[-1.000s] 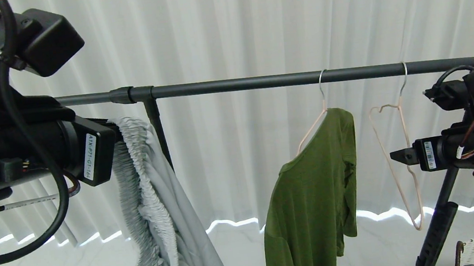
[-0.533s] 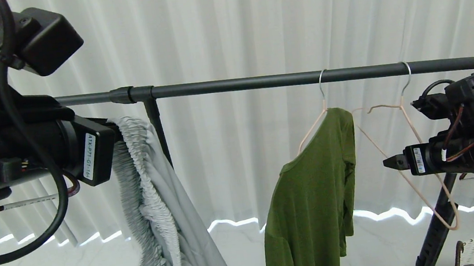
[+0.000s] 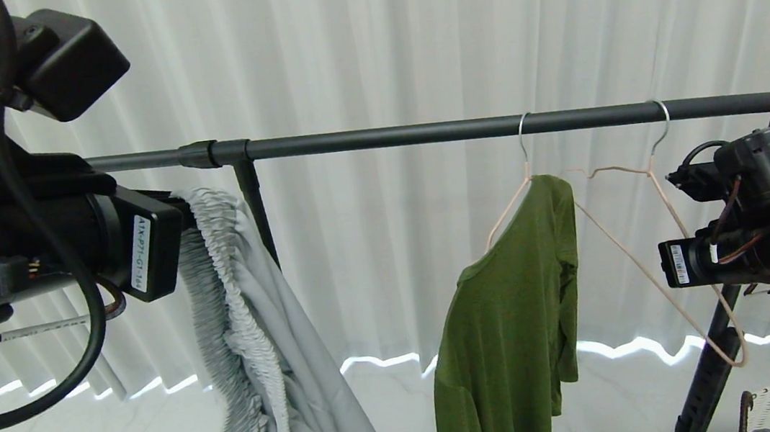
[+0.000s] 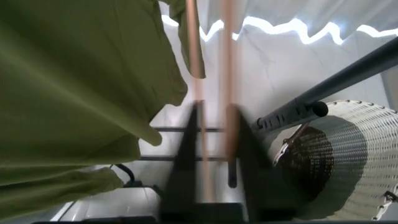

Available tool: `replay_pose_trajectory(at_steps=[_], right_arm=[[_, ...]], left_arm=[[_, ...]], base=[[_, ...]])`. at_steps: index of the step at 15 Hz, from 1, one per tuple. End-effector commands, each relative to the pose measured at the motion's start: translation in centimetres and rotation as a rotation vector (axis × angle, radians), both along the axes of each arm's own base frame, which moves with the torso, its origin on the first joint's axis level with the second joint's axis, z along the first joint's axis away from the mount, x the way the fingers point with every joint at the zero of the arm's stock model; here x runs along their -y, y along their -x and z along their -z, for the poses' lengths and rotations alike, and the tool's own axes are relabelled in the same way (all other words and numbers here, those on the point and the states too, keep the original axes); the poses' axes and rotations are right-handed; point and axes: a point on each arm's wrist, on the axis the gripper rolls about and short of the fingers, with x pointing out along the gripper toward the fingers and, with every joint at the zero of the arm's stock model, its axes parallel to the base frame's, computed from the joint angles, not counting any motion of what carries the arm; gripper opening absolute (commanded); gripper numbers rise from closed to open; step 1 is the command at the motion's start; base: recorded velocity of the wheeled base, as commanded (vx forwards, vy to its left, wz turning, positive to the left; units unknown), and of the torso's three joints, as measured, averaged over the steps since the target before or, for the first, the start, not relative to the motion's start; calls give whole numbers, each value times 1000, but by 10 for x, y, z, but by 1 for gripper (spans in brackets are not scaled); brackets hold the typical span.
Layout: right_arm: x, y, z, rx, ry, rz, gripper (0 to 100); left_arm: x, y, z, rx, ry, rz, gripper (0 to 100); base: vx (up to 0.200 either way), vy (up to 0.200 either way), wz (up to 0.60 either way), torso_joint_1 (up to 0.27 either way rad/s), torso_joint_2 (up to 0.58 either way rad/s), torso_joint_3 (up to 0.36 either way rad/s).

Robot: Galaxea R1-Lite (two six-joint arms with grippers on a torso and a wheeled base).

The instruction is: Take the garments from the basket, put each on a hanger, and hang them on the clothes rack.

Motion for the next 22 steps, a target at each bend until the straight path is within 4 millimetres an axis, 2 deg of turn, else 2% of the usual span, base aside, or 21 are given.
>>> replay_pose_trajectory(at_steps=[1,6,8,11,16,22], right_arm=[[0,2,-3,10,-3,-1,0],[4,16,-20,72,-19,-5,0],[7,32,-39,140,-36,-17,0],[12,62,-49,163,-27,-44,0],[20,108,-46,173,-32,-84,0],[29,137,-29,132,-18,-103,0]], left_arm=[[0,0,0,0,-1,0,0],[0,0,0,1,1,-1,0],[0,0,0,2,2,-1,0],[0,1,-1,4,2,3,0],[0,1,-2,16,-19,12,0],[1,0,0,10,-24,13,0]], base=[[0,0,0,0,0,0],[0,0,0,0,0,0],[0,0,0,0,0,0],[0,0,0,0,0,0],[-200,0,0,4,1,3],[-200,0,0,0,5,6]])
